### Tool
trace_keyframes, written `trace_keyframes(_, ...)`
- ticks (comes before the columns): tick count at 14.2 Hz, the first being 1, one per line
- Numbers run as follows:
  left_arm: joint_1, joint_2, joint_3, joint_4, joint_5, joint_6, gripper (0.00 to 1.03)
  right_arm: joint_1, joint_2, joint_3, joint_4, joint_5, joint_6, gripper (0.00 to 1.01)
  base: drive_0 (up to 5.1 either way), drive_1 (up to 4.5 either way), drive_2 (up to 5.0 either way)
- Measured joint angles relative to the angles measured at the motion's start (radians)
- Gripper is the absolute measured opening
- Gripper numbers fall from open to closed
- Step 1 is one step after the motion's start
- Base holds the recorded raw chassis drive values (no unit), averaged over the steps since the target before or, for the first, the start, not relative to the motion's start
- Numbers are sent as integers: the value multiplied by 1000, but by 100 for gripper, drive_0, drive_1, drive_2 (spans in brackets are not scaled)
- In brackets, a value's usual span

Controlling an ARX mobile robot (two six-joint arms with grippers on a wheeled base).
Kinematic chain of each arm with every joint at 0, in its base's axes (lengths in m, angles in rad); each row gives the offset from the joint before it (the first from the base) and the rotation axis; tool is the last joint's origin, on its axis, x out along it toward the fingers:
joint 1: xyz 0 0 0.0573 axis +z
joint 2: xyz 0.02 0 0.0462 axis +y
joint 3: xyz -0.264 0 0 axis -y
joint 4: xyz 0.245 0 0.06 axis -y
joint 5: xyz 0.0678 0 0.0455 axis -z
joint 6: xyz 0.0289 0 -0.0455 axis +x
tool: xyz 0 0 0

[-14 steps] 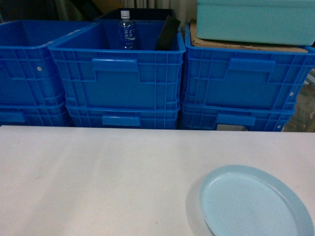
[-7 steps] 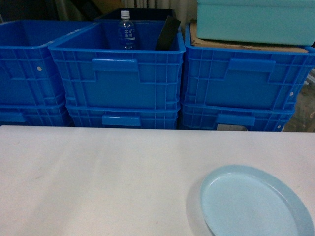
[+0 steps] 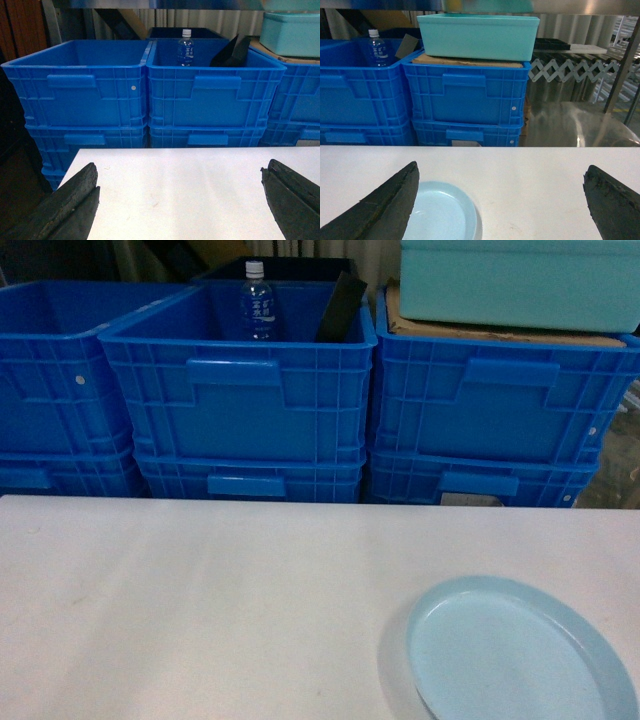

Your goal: Place blue tray on left shelf second layer neatly

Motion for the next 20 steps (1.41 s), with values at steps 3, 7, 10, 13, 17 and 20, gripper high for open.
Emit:
trace_keyframes(3,0,0,0,0,0,0,98,50,636,148,398,-173,232,98,0,0,0)
trace_keyframes(7,0,0,0,0,0,0,98,-97,1368,566,326,-481,383,98,0,0,0)
trace_keyframes(10,0,0,0,0,0,0,98,-215,1637,608,193,-602,352,98,0,0,0)
trace_keyframes(13,0,0,0,0,0,0,98,-223,1651,574,187,-653,235,98,0,0,0)
trace_keyframes(17,0,0,0,0,0,0,98,-205,1800,534,295,-620,203,98,0,0,0)
trace_keyframes(20,0,0,0,0,0,0,98,-120,1891,524,388,-591,276,98,0,0,0)
